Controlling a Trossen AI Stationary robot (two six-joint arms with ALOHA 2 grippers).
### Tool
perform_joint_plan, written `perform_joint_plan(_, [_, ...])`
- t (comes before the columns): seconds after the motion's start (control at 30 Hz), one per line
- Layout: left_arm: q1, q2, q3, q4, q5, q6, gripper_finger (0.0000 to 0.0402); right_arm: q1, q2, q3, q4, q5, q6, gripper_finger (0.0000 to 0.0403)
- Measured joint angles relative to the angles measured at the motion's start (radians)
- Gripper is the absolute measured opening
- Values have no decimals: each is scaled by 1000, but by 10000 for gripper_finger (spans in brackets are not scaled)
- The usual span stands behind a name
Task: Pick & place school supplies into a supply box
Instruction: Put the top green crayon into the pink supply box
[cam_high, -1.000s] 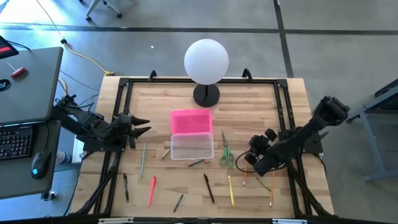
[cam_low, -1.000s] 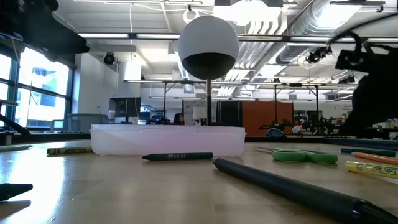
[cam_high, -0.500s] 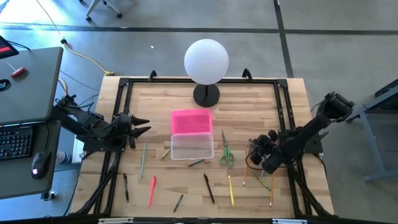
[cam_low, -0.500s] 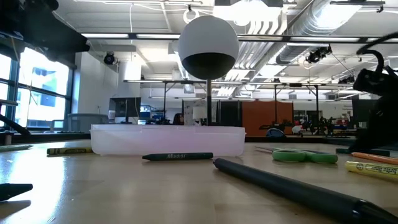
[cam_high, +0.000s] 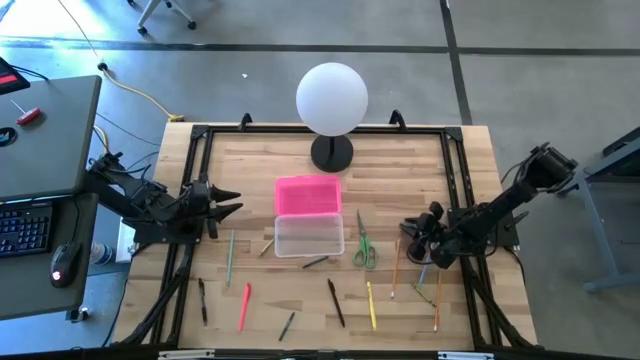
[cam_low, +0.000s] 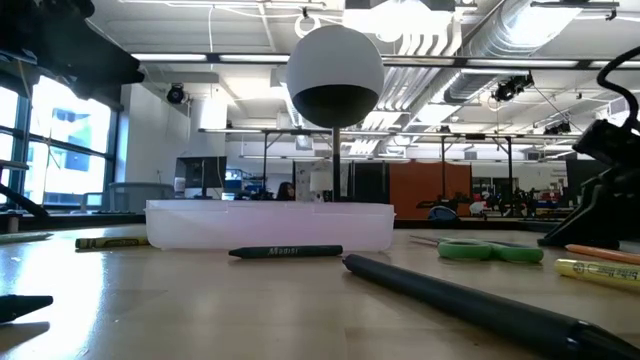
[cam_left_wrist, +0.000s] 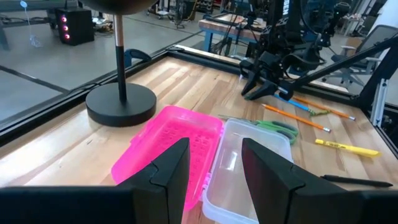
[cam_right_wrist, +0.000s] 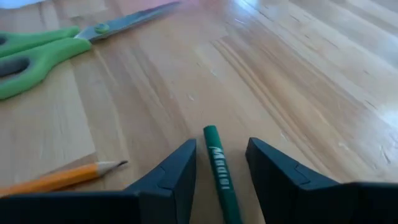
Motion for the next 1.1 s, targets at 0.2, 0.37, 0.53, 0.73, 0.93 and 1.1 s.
perform_joint_plan(0.2, [0,0,0,-2,0,1,179,-1,3,2,4,-29,-29,86])
perform_joint_plan(0.37, [0,0,0,-2,0,3,179,-3,6,-1,35,-27,-38,32])
perform_joint_plan(0.53, [0,0,0,-1,0,3,179,-15,-5,41,141,-2,-240,13])
perform_joint_plan(0.73, [0,0,0,5,-10,3,179,-120,-23,306,153,-74,-708,5])
perform_joint_plan(0.93, [0,0,0,13,-39,3,179,-271,-3,593,151,-139,-1051,6])
perform_joint_plan(1.1, [0,0,0,38,-44,3,179,-418,127,790,160,-361,-1101,4])
